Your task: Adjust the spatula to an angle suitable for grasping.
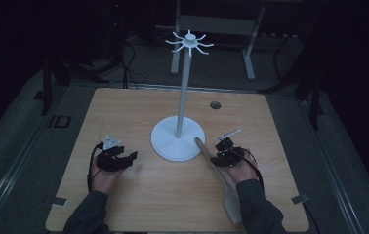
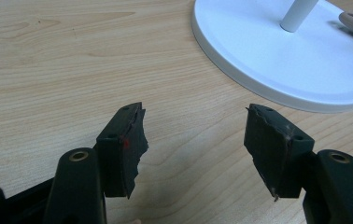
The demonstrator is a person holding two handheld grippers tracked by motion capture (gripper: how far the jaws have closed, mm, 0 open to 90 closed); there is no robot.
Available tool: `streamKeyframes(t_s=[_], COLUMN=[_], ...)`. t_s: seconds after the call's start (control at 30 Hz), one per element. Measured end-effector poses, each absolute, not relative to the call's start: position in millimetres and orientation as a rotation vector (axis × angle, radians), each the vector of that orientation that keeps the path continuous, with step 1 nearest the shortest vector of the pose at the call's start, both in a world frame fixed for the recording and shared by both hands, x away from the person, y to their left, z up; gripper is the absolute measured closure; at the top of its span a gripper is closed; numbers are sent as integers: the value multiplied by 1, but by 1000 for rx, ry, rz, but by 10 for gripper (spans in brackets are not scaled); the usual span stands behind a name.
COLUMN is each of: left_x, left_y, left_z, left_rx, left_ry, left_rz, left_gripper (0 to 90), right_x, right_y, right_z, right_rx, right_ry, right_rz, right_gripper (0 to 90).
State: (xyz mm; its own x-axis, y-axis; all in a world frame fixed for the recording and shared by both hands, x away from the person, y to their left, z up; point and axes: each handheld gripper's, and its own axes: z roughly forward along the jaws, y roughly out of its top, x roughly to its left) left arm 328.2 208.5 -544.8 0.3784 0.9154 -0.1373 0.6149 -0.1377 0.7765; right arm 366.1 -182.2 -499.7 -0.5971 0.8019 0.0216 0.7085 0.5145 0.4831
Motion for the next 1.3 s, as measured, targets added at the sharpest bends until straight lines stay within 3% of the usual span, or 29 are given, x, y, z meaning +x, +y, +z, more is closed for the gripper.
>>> streamKeyframes(t_s=[1.3], left_x=[328], left_y=[209], left_z=[-545], left_rx=[1853], left_ry=[1327], left_rz=[481], left_gripper=[384], right_x=[392], right_y=[-155], right_z=[-523], right_rx=[1332], right_ry=[2711], right_rz=[384], right_gripper=[719])
